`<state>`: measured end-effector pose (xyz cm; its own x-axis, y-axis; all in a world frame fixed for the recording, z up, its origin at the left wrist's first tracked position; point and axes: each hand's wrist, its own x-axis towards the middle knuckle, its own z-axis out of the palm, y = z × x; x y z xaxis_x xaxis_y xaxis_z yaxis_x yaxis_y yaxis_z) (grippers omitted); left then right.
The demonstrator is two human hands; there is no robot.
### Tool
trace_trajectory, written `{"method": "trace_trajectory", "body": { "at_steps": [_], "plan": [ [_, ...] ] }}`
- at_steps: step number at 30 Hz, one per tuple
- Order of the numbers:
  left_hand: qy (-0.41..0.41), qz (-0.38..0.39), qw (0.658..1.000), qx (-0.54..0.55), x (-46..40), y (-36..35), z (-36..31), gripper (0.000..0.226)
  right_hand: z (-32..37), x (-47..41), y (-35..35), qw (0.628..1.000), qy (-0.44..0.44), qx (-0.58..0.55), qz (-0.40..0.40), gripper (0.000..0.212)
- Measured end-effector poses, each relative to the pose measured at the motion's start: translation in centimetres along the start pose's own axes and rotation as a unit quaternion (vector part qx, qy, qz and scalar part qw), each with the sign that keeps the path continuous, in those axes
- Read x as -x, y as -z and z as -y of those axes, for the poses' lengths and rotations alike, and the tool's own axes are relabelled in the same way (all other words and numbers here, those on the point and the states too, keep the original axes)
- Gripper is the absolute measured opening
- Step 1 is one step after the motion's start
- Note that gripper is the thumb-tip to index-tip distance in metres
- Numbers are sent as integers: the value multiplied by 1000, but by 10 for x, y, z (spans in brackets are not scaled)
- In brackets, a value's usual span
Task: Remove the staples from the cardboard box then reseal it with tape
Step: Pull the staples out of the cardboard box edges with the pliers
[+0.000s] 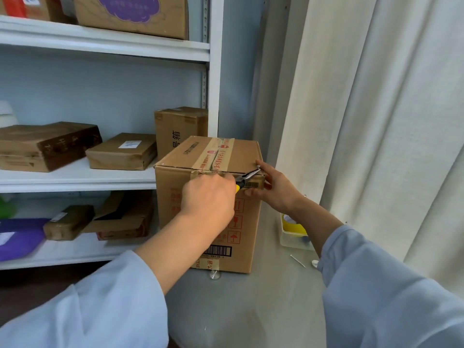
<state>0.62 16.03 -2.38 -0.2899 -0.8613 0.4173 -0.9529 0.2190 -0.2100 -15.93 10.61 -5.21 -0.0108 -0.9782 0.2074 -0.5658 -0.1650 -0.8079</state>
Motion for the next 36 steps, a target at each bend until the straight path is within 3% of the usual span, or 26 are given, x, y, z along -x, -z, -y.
{"method": "trace_trajectory", "body": {
  "at_steps": [7,13,15,20,26,36],
  "plan": [
    [-56,-14,998,-23,-24,17,24,40,2,1,0,1000,0,-3,7,85],
    [-137,34,990,0,-48,25,41,32,1,0,-1,1000,-3,-2,11,85],
    [-127,52,990,33,-44,20,42,31,1,0,-1,1000,-5,-5,9,85],
    [-65,-17,997,48,-24,2,27,32,0,-1,0,1000,-6,-2,5,87],
    [-12,-38,999,37,-6,-10,6,35,-1,-1,-1,1000,-8,11,2,86],
    [-104,4,994,13,-34,12,34,42,0,-1,-2,1000,-1,0,8,86]
  ]
}}
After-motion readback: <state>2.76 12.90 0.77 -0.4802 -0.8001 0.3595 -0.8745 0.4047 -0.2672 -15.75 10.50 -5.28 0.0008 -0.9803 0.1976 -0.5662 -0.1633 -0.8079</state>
